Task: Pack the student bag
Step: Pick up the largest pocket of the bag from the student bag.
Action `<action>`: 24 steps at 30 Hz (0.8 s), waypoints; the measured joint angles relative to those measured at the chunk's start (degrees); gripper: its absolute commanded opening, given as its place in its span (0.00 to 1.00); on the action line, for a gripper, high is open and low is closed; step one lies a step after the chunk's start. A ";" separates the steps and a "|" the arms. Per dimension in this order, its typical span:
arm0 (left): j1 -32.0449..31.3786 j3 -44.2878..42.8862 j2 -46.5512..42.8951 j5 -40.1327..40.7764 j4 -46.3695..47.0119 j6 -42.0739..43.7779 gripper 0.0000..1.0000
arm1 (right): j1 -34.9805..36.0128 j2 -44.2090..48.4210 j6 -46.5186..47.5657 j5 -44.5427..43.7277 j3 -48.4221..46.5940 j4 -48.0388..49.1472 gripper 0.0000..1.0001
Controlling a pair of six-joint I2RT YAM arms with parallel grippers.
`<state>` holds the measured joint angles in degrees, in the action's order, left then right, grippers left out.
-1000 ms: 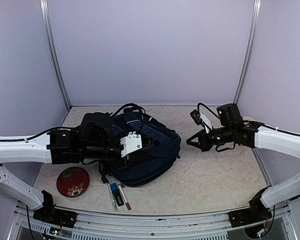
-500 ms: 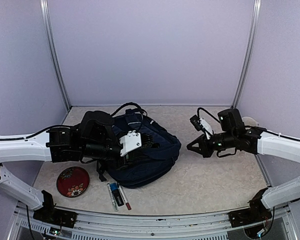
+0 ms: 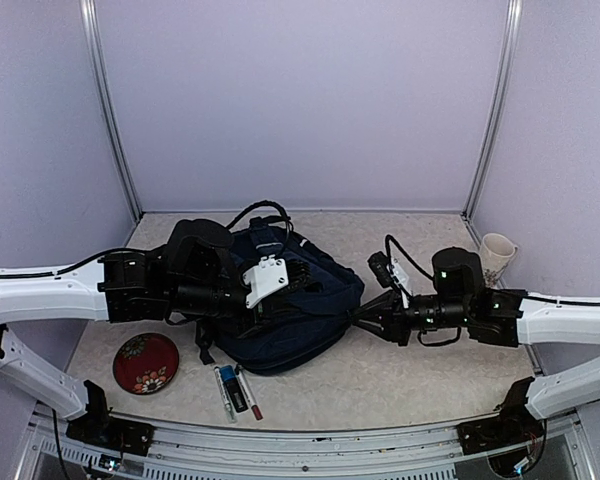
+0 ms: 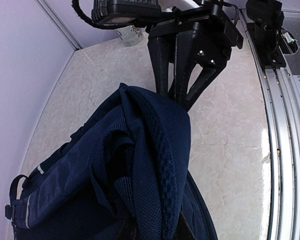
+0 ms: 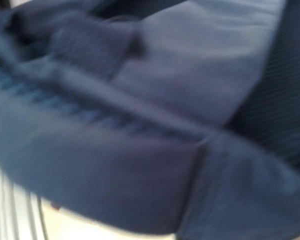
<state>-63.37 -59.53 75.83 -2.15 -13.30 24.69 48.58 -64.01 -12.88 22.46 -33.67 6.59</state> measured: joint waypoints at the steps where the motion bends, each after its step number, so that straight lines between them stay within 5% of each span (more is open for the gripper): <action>1: 0.00 0.00 0.02 0.00 0.00 0.00 0.00 | 0.02 -0.72 -0.52 -0.76 0.00 1.03 0.25; 8: 0.00 -0.02 0.02 0.00 0.04 -0.02 0.00 | 0.83 -5.62 -3.15 -2.91 -0.02 5.70 0.28; 17: -0.09 -0.04 0.31 -0.17 0.52 0.02 0.00 | 1.29 -7.04 -4.50 -8.17 -0.02 7.76 0.00; 24: -0.09 -0.04 0.42 -0.15 1.09 0.02 0.00 | 1.46 -6.91 -4.55 -10.25 -0.02 8.24 0.00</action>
<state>-63.46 -59.57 76.25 -2.31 -12.21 24.71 50.04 -70.91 -17.43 12.21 -33.69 14.83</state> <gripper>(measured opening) 0.109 0.020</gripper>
